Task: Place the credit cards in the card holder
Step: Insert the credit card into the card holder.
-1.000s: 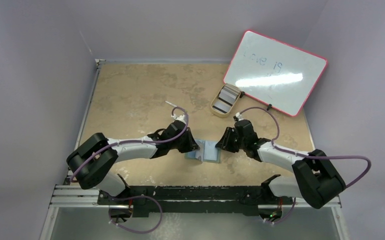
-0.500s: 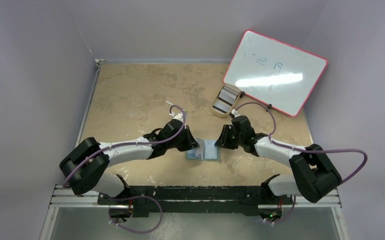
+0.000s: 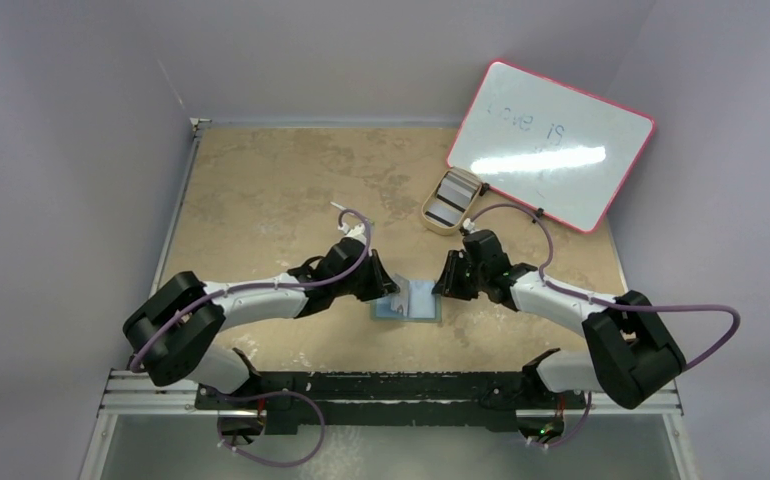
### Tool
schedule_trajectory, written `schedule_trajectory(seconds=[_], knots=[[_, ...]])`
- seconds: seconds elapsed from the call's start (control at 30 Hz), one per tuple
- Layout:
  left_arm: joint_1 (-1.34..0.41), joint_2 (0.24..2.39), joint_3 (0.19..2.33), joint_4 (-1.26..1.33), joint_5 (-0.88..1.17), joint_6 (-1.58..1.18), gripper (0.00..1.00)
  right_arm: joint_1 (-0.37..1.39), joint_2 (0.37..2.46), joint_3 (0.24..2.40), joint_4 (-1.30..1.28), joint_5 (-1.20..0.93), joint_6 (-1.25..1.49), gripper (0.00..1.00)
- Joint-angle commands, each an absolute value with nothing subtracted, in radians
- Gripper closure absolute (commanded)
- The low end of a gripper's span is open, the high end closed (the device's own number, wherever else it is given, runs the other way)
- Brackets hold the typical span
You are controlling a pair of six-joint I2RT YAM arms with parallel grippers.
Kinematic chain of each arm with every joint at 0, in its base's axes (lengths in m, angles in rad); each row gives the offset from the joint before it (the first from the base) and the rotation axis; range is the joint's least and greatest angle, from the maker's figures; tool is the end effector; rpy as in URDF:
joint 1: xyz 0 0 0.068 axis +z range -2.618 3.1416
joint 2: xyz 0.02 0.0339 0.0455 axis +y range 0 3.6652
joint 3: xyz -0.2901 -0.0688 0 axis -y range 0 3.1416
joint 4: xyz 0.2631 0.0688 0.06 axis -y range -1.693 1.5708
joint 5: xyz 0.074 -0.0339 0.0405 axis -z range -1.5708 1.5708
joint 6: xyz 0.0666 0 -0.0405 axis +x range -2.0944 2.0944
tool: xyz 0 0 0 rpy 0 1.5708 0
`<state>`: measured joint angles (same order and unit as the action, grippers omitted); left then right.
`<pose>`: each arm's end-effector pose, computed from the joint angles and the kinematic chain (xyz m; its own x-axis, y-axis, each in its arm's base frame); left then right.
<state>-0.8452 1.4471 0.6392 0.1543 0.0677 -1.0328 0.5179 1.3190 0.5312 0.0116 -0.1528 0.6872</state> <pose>0.2096 -0.2430 0.1673 -0.8783 -0.3009 -0.3715 0.0542 0.7093 -0.7028 0.2345 0.1453 0.1523 -0.8408 0.2425 -0.4840 -0.0650 0.8423 0.5351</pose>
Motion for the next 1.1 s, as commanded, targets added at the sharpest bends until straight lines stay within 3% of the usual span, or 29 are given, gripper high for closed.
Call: schedule_trajectory(seconds=[0.0,1.07], knots=[[-0.838,1.475,0.629,0.248,0.098,-1.051,1.00,0.523,1.306,0.546,0.027,-0.185,0.684,0.71],[-0.836,1.601,0.569,0.400,0.086,-1.105,1.00,0.524,1.321,0.484,0.077,-0.187,0.699,0.79]])
